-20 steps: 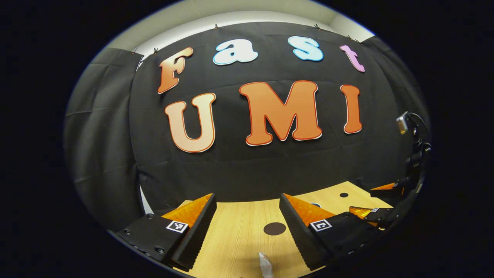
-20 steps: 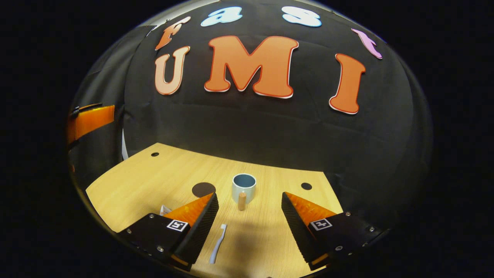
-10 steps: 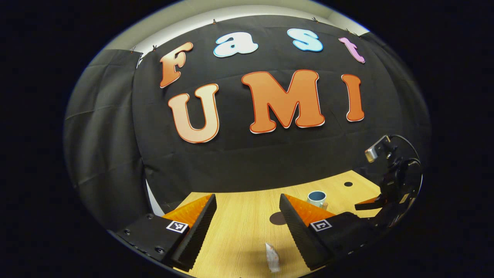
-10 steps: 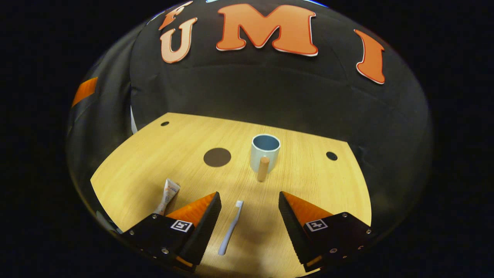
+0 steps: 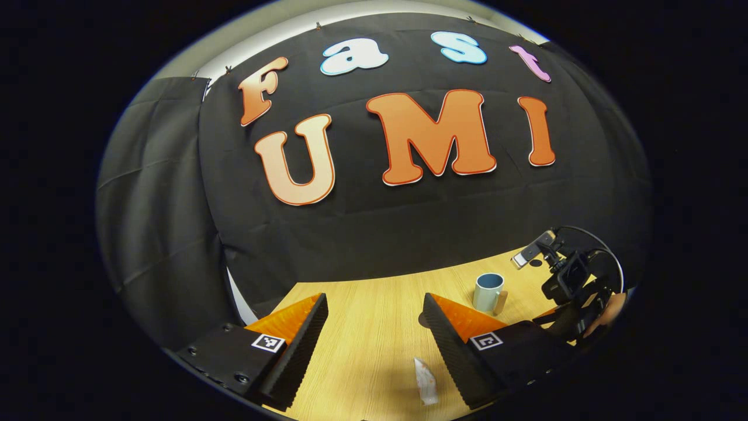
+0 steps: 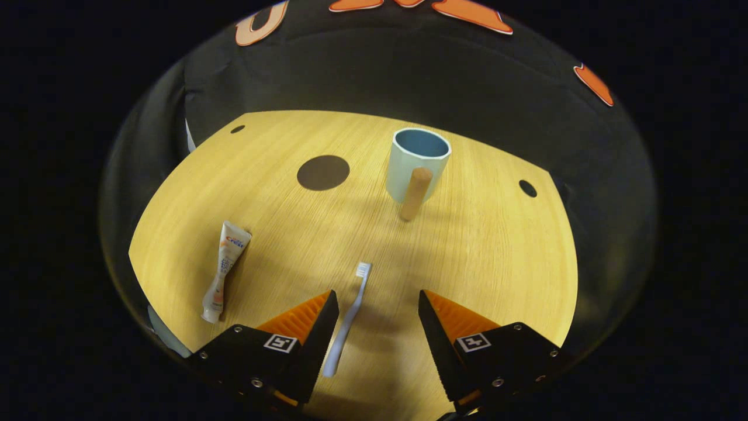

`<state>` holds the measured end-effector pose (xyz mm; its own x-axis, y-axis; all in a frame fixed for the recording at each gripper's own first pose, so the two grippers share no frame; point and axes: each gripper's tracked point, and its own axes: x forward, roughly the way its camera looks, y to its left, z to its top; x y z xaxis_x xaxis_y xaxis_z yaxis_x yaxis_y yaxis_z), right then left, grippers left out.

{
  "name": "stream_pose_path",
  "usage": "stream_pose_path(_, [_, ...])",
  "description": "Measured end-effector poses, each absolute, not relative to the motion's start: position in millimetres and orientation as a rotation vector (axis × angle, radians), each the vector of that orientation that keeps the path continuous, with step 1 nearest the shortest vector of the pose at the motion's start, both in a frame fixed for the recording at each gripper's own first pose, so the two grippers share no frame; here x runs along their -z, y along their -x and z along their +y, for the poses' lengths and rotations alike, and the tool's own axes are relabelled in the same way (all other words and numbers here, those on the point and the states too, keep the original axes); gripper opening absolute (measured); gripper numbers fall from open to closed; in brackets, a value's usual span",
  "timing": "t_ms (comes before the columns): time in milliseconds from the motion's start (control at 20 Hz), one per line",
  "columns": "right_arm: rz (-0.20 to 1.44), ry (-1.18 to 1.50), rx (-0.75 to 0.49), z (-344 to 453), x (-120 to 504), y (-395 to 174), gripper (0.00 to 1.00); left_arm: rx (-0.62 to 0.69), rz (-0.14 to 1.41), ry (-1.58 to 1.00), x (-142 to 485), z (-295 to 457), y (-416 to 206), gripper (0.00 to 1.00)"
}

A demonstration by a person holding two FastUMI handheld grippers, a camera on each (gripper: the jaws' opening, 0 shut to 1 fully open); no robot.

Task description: Put the toothbrush and toothpaste on the desktop into the cup, then pick up the cup and place it on the coaster on the desktop.

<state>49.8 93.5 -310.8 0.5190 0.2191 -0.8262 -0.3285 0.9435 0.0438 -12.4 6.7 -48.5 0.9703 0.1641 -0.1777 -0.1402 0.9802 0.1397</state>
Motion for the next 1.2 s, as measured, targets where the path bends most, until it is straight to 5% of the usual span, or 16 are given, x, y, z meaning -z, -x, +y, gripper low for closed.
stream_pose_path(250, [1.073, 0.138, -0.326, 94.5, 330.0, -46.4, 0.8, -0.142, 0.221, -0.118, 59.0, 7.0, 15.7, 0.99])
stream_pose_path(900, [1.291, 0.125, -0.347, 118.0, 369.1, -26.9, 0.3, -0.195, 0.292, -0.107, 73.1, 9.3, 31.2, 0.99])
stream_pose_path(1200, [1.314, 0.114, -0.287, 112.8, 370.7, -26.5, 0.19, -0.228, 0.333, -0.067, 86.1, 7.3, 44.1, 0.99])
